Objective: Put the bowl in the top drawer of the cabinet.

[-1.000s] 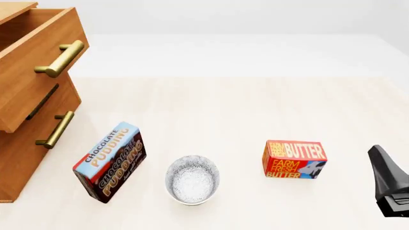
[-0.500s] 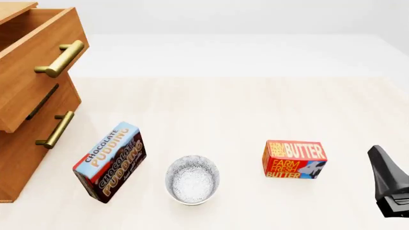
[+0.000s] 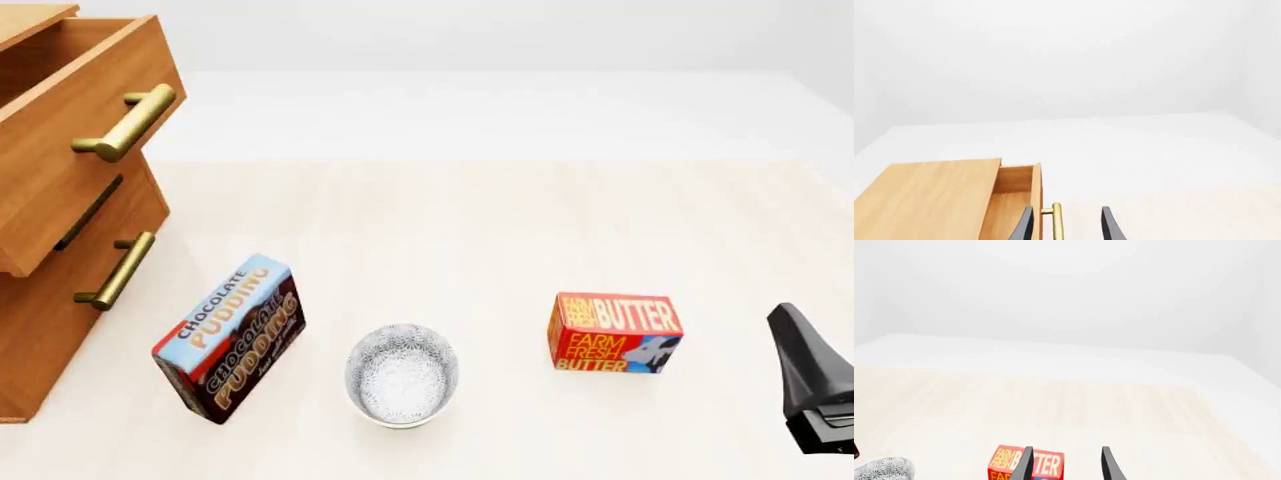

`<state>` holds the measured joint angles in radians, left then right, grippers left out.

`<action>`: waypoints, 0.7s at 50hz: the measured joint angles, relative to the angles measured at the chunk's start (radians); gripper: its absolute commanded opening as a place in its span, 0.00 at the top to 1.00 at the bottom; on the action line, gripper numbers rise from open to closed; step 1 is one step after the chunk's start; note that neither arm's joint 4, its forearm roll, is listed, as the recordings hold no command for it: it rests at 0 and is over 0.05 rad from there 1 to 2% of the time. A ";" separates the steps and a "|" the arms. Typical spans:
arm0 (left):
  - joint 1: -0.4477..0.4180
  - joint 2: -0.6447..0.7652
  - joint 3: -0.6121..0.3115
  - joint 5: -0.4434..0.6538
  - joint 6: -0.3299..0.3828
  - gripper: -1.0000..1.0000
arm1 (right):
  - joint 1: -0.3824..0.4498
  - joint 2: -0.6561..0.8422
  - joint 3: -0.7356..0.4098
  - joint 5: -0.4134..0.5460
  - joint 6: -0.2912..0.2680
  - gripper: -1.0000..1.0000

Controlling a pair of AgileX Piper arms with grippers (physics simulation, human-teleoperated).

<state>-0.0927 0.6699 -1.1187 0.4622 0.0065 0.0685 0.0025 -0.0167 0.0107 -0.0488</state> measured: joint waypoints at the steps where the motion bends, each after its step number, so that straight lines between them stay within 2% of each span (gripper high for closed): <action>1: 0.003 0.009 -0.006 0.006 -0.004 0.00 | 0.000 0.000 0.000 0.000 0.000 0.00; 17: 0.043 0.123 -0.089 0.093 -0.020 0.00 | 0.001 -0.001 0.000 0.000 0.000 0.00; 35: 0.108 0.221 -0.112 0.130 -0.011 0.00 | 0.002 -0.001 0.001 0.001 -0.002 0.00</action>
<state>0.0154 0.8913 -1.2307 0.5925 -0.0049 0.0709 0.0015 -0.0155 0.0114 -0.0510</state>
